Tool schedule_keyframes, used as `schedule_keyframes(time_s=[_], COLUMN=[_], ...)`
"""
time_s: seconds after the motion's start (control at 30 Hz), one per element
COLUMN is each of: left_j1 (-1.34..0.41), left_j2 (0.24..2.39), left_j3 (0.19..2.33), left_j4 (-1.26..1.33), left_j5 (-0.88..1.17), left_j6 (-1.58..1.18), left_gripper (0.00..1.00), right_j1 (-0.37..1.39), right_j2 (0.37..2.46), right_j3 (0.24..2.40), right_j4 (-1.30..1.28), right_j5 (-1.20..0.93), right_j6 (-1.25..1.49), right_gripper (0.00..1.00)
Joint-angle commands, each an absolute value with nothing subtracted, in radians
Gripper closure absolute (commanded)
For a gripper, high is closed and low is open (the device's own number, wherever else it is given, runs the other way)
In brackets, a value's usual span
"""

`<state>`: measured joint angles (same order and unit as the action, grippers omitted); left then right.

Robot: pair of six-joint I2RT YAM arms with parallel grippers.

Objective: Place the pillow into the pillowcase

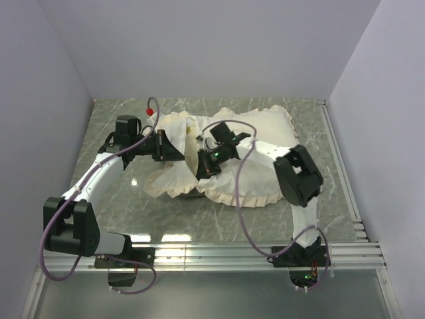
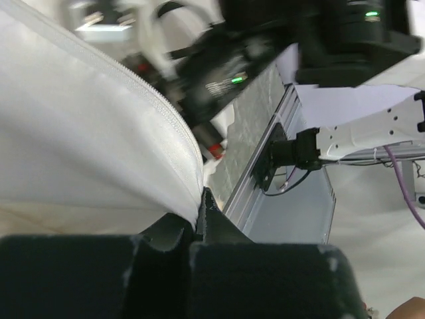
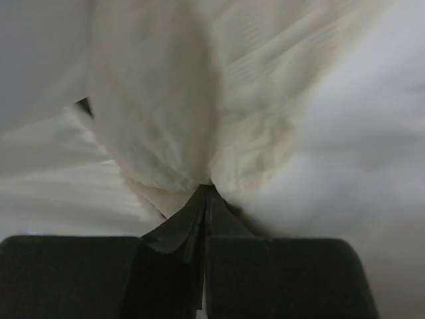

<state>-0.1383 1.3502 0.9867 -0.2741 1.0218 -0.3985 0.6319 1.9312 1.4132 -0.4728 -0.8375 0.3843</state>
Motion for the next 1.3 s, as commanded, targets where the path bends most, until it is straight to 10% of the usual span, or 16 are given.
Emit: schedule_keyframes(time_s=[0.0, 0.5, 0.87, 1.27], left_j1=[-0.167, -0.301, -0.148, -0.034], left_j2=[1.361, 1.521, 1.298, 1.414], left_j3=[1.022, 0.876, 1.047, 1.132], left_j4=[-0.241, -0.280, -0.517, -0.287], left_j5=[1.037, 0.937, 0.861, 0.652], left_j6=[-0.360, -0.105, 0.117, -0.204], left_gripper=[0.99, 0.88, 0.21, 0.24], right_j1=[0.681, 0.600, 0.598, 0.598], right_j2=[2.054, 1.766, 1.789, 2.160], right_j3=[1.443, 1.574, 1.693, 2.106], right_j4=[-0.399, -0.783, -0.700, -0.503], right_j5=[-0.827, -0.506, -0.235, -0.101], right_j6=[0.394, 0.121, 0.135, 0.313], right_gripper=[1.00, 0.98, 0.69, 0.51])
